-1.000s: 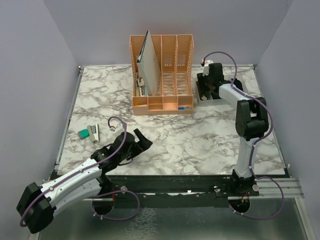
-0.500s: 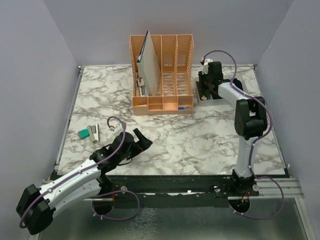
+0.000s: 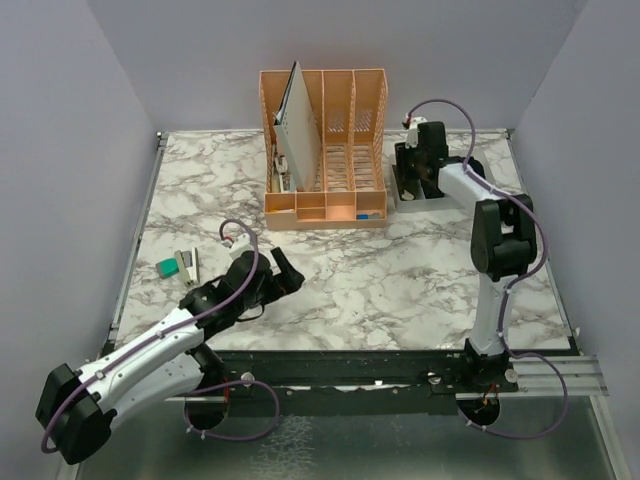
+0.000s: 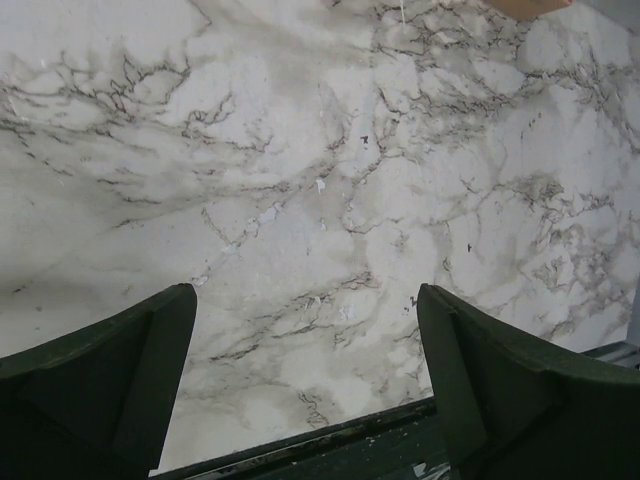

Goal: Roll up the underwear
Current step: Place the underwear in the storage box, then reset both arms

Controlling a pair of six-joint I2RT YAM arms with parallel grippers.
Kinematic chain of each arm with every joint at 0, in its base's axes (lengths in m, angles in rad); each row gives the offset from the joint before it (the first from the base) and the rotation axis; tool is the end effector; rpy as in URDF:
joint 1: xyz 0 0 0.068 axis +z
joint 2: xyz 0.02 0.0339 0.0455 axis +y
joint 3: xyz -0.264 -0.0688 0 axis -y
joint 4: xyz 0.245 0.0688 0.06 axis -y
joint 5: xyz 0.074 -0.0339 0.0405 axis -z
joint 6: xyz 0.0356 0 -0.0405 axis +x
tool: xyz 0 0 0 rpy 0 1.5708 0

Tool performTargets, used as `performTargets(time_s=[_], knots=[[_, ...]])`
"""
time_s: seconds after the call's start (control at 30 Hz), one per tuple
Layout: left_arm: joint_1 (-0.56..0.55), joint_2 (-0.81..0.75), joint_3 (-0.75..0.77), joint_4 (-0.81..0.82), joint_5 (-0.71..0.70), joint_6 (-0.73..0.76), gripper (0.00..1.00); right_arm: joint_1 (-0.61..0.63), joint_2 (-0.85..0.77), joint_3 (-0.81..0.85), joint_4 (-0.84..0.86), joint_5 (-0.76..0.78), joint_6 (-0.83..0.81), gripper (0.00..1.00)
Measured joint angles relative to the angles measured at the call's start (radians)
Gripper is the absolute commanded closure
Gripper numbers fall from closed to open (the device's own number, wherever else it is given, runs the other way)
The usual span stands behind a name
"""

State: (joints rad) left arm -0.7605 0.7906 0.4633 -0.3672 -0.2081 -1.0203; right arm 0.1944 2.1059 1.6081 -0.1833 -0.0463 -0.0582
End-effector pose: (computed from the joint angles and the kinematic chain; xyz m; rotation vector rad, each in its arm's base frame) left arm 0.1277 -0.1113 0.2095 -0.4177 2.3112 -0.7002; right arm 0.4742 0.0950 0.2073 -0.3086 2.2328 0.1252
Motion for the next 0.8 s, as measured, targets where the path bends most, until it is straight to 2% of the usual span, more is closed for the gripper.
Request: performTargets(time_s=[0.13, 0.2, 0.27, 0.33, 0.37, 0.4, 0.53, 0.6, 0.63, 0.8], knots=[[0.040, 0.058, 0.107, -0.039, -0.011, 0.087, 0.01, 0.000, -0.130, -0.068, 0.008, 0.001, 0.002, 0.43], [0.080, 0.087, 0.159, -0.057, -0.011, 0.142, 0.01, -0.001, -0.242, -0.134, 0.026, 0.003, 0.010, 0.32], [0.127, 0.115, 0.211, -0.077, -0.009, 0.193, 0.01, -0.001, -0.371, -0.210, 0.055, 0.010, 0.035, 0.29], [0.184, 0.145, 0.266, -0.103, -0.005, 0.252, 0.01, -0.002, -0.507, -0.297, 0.087, 0.012, 0.068, 0.21], [0.219, 0.165, 0.304, -0.123, -0.003, 0.286, 0.01, -0.003, -0.575, -0.340, 0.095, 0.011, 0.089, 0.13], [0.240, 0.179, 0.335, -0.139, -0.002, 0.314, 0.01, -0.004, -0.638, -0.383, 0.105, 0.004, 0.104, 0.09], [0.357, 0.230, 0.480, -0.204, 0.002, 0.435, 0.01, -0.006, -0.843, -0.541, 0.110, -0.051, 0.176, 0.08], [0.403, 0.237, 0.525, -0.222, 0.005, 0.475, 0.01, -0.006, -0.913, -0.612, 0.103, -0.064, 0.212, 0.03], [0.431, 0.237, 0.544, -0.230, 0.007, 0.495, 0.01, -0.006, -0.950, -0.658, 0.104, -0.066, 0.236, 0.01], [0.568, 0.222, 0.577, -0.269, 0.010, 0.564, 0.01, -0.006, -1.134, -0.879, 0.064, -0.070, 0.297, 0.00]])
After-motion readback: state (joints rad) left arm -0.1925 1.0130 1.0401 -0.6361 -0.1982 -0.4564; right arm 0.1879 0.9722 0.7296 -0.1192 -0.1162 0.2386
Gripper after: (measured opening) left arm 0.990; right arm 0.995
